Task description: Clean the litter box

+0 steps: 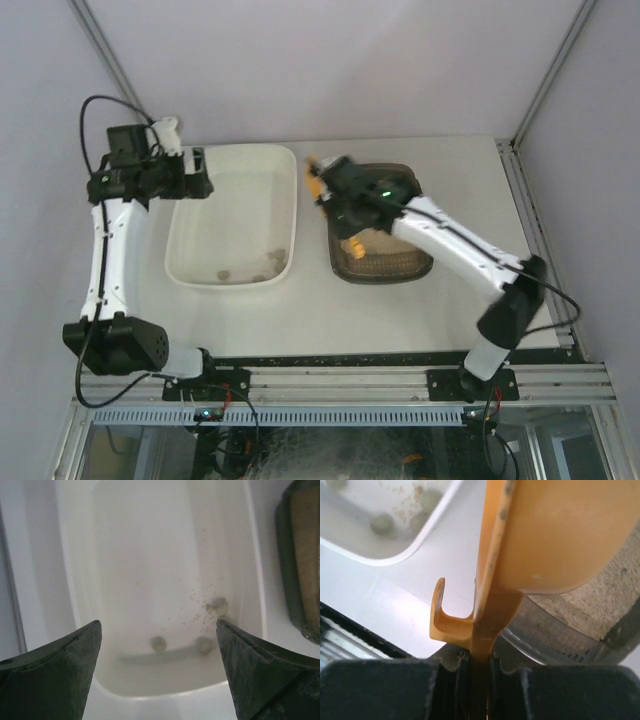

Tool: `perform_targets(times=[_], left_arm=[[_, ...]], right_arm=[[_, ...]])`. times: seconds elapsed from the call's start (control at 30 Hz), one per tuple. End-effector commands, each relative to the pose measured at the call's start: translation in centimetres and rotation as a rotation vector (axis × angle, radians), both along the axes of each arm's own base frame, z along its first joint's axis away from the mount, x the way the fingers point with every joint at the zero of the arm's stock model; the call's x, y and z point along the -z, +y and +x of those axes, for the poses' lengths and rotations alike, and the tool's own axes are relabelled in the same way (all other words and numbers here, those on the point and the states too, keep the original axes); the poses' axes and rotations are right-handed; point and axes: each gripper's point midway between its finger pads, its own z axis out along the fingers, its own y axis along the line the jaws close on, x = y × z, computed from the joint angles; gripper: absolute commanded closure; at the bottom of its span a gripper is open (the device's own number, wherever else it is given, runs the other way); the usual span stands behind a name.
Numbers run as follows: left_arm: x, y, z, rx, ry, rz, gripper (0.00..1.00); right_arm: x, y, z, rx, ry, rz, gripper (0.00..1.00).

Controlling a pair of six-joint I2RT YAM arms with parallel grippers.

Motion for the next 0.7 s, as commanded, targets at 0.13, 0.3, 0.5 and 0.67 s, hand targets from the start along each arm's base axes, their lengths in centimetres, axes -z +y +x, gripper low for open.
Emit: perform_targets(times=[0.13,0.3,0.5,0.67], left_arm=[[-2.6,-11.8,9.2,0.261,-0.089,-0.039,0.00],[-2.0,-20.4,13.8,0.416,-0.117,-0.083,0.00],[0.5,-29.1,15.4,0.531,-0.112,-0.142,0.00],[1.4,-31.2,15.4,0.467,-0.098,-0.276,0.00]], right_arm=[[1.5,-11.2,0.8,0.369,0.278,0.317,1.00],[4.2,-14.7,0.2,0.479,0.398,0.307,1.00],[6.6,-14.7,-0.5,0.515,0.622,0.393,1.00],[8.1,-14.3,-0.7,0.600,0.766,0.405,1.00]])
